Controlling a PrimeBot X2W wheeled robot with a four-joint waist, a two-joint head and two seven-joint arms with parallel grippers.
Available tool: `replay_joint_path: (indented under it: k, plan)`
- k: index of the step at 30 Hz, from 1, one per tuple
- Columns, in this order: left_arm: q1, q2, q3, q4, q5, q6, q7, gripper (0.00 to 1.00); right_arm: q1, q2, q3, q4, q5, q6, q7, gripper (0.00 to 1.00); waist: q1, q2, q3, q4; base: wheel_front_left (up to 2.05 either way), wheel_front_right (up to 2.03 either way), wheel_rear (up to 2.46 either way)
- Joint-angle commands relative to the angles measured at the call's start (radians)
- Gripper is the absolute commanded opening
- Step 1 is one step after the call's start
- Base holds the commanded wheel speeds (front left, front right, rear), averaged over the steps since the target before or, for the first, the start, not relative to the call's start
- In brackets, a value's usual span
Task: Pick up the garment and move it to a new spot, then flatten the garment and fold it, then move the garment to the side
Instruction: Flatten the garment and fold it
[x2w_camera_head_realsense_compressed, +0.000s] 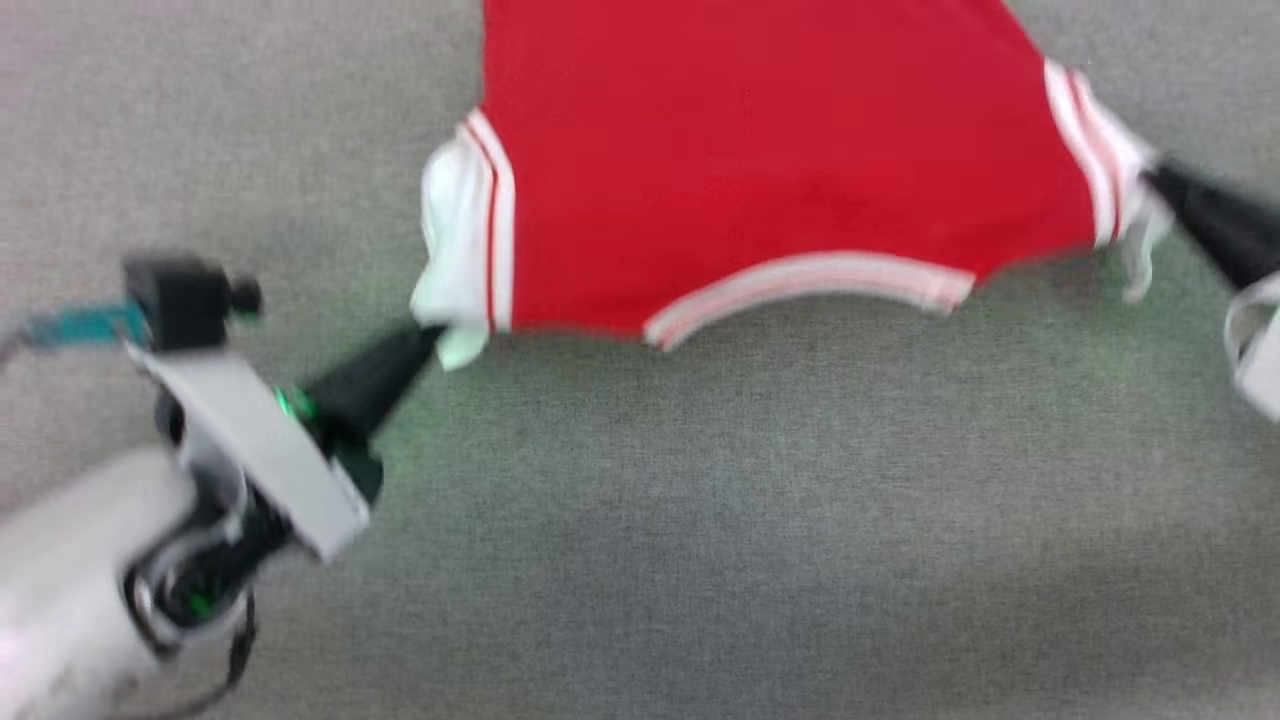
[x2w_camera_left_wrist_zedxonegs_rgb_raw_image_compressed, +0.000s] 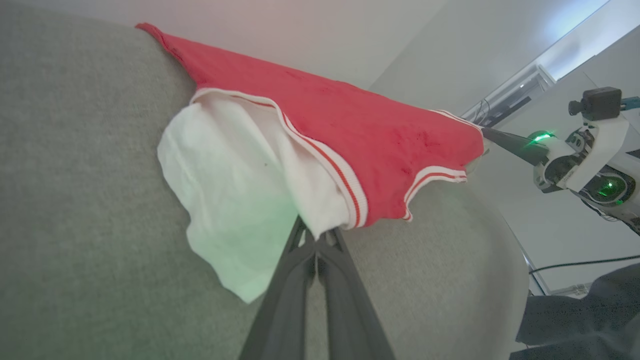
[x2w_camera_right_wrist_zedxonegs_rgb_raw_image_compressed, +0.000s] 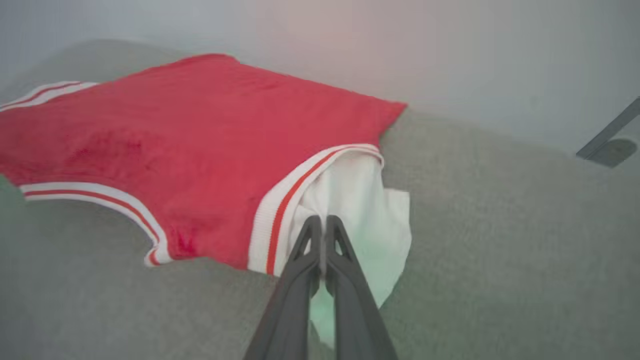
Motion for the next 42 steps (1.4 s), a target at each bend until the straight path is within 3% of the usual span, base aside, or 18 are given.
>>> replay_joint_path:
  k: [1, 10, 23, 30, 42]
  plan:
    - [0.04, 0.017, -0.019, -0.019, 0.014, 0.001, -0.009, 0.0, 0.047, -0.026, 0.004, -0.033, 0.019, -0.002, 0.014, 0.0, 0.0, -0.0001, -0.03, -0.001, 0.0, 0.0, 0.0]
    - [0.23, 0.074, -0.071, -0.091, 0.08, 0.003, -0.05, 0.0, 0.31, -0.181, 0.058, -0.26, 0.096, -0.002, 0.091, 0.0, 0.0, -0.0001, -0.091, 0.007, 0.0, 0.0, 0.0]
    - [0.382, 0.133, -0.104, -0.205, 0.141, 0.072, -0.028, 0.0, 0.539, -0.3, 0.027, -0.426, 0.164, -0.002, 0.101, 0.0, 0.0, -0.0001, -0.122, 0.014, 0.0, 0.0, 0.0]
    - [0.347, 0.043, -0.105, -0.136, 0.192, 0.086, -0.01, 0.0, 0.527, -0.236, -0.002, -0.365, 0.041, -0.002, 0.155, 0.0, 0.0, -0.0001, -0.106, 0.022, 0.0, 0.0, 0.0]
    - [0.326, -0.156, -0.114, 0.169, 0.222, 0.049, 0.033, 0.0, 0.482, 0.016, 0.043, -0.148, -0.201, -0.004, 0.236, 0.0, 0.0, -0.0001, -0.051, 0.036, 0.0, 0.0, 0.0]
